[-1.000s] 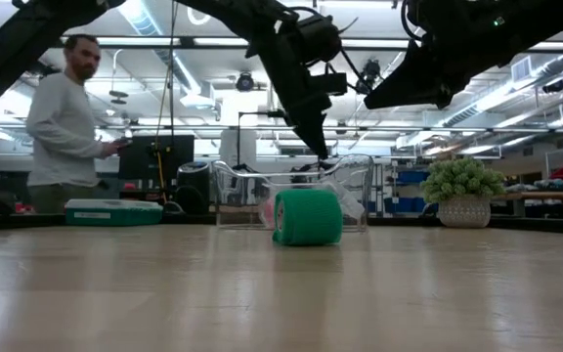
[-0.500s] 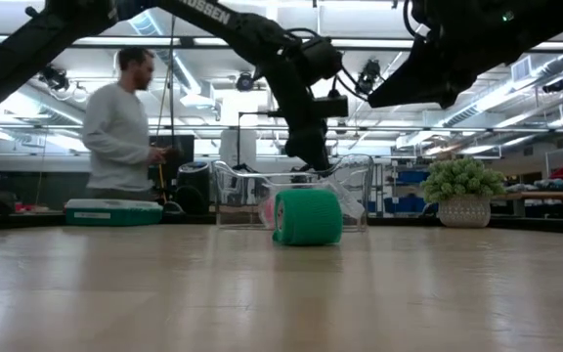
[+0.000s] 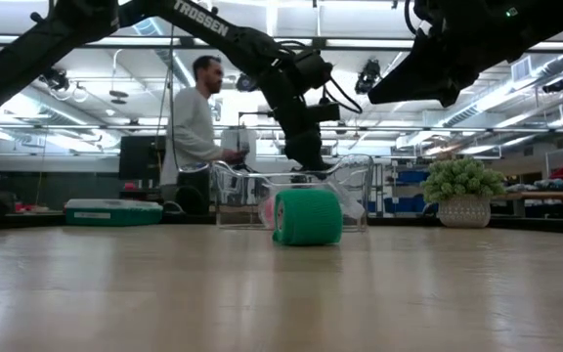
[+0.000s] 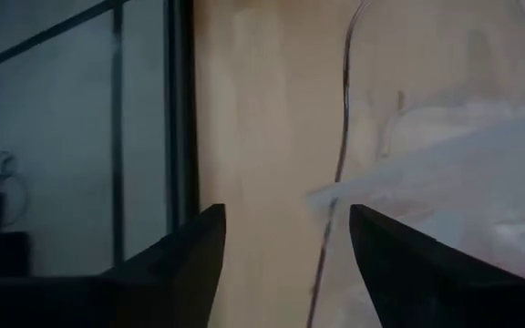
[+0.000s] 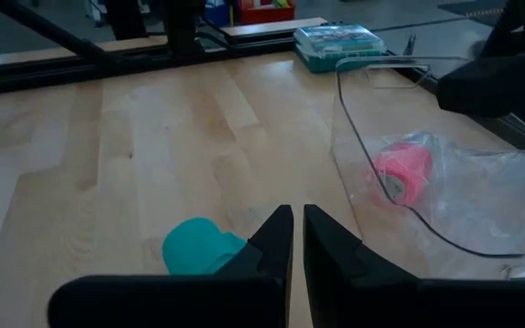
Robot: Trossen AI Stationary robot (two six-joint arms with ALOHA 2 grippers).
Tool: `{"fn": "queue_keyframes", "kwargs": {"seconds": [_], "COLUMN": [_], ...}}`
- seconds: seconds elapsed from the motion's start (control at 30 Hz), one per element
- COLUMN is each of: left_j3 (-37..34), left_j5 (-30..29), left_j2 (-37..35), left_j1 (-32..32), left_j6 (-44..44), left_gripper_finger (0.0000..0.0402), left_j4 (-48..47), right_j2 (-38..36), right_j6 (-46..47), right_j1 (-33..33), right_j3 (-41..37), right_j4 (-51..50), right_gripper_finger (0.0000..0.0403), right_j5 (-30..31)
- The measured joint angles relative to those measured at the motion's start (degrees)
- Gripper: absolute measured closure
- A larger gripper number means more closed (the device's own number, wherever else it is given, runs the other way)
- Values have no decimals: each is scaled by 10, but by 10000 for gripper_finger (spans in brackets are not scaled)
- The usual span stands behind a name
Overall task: Roll bandage
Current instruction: Open the transparent zip bag
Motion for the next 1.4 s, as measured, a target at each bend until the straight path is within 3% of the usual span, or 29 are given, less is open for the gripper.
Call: {"fn": "queue_keyframes", "kwargs": {"seconds": [0.2, 0.57, 1.4], "left_j3": [0, 0, 0], "left_j5": [52, 34, 48], "left_j2": [0, 12, 20], "left_j1": [0, 0, 0], "left_j6": [-7, 10, -8], "left_gripper_finger": [183, 231, 251], "left_j4": [-6, -4, 10], "right_j2": [0, 0, 0], "right_j6": [-5, -6, -8], "right_j1": [0, 0, 0], "right_j3": [0, 0, 0], "right_j4": [4, 5, 4], "right_gripper_finger": [380, 380, 380], "right_j5": [0, 0, 0]}}
